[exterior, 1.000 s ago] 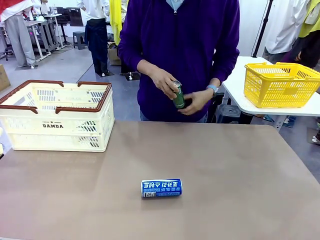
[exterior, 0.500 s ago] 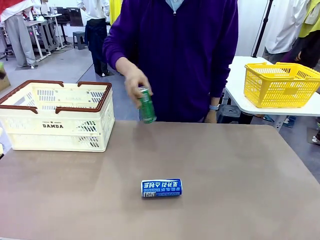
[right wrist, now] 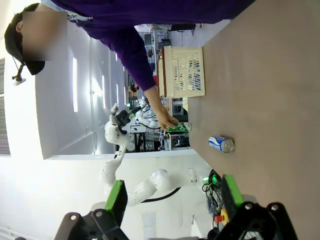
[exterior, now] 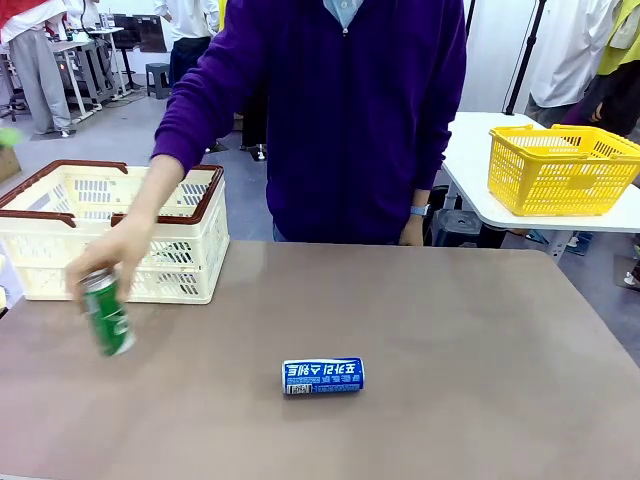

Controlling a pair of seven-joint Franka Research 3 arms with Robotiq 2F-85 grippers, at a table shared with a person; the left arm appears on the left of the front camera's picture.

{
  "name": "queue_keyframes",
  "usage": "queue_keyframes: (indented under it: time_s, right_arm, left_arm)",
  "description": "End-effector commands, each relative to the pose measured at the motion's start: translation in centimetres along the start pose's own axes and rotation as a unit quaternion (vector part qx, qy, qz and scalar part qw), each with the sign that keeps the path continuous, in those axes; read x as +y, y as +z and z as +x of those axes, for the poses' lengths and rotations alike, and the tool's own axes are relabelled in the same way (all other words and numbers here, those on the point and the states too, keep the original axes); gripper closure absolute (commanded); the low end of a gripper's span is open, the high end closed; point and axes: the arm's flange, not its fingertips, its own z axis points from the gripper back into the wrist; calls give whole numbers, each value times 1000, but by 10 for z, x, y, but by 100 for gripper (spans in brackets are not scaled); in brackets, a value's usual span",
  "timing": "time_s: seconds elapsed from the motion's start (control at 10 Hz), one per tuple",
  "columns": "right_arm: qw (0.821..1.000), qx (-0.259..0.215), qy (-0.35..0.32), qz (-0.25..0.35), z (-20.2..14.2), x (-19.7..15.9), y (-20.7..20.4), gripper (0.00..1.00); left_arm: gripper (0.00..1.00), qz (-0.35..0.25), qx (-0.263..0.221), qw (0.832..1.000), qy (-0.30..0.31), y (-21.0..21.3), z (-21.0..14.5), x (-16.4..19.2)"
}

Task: Place the drinks into the Shopping basket.
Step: Pick up one drink and place it into the Shopping basket.

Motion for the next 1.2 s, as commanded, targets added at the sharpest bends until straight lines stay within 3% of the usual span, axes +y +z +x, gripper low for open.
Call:
queue_keyframes:
  time_s: [0.0, 0.2, 0.4, 0.8, 1.1]
  right_arm:
    - [1000, 6, -9, -3, 0, 6, 1, 0]
    - [1000, 6, -9, -3, 0, 6, 1, 0]
    - [1000, 6, -9, -3, 0, 6, 1, 0]
    - [1000, 6, -9, -3, 0, 6, 1, 0]
    - [1000, 6, -9, -3, 0, 6, 1, 0]
  left_arm:
    - [0, -11, -142, 973, 179, 114, -71, 112]
    - [0, -1, -178, 952, 250, 130, -132, 131]
    - [0, -10, -175, 948, 265, 118, -148, 135]
    - [0, -14, -150, 963, 224, 106, -114, 109]
    - [0, -45, -57, 992, 102, 48, -20, 27]
